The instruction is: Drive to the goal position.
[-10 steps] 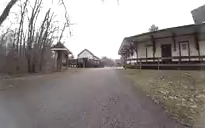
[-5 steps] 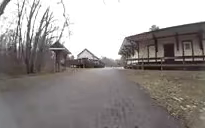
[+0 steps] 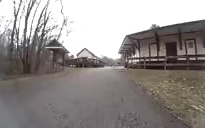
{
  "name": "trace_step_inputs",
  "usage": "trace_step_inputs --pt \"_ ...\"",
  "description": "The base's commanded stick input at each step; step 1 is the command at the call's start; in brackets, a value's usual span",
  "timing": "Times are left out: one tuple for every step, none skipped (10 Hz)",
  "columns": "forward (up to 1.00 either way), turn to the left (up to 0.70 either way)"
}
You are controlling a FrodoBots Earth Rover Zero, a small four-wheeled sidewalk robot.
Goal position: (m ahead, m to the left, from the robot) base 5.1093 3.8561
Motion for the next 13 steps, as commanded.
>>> trace_step_inputs --pt "1.0 -0.4" --pt "1.0 -0.4" --pt "1.0 -0.4" --pt "1.0 -0.29" --pt "1.0 -0.17" --pt "1.0 -0.05" --pt "1.0 0.0" --pt "1.0 0.0" --pt "1.0 0.0" --pt "1.0 0.0" --pt "1.0 0.0" --pt "1.0 0.0" --pt "1.0 -0.01"
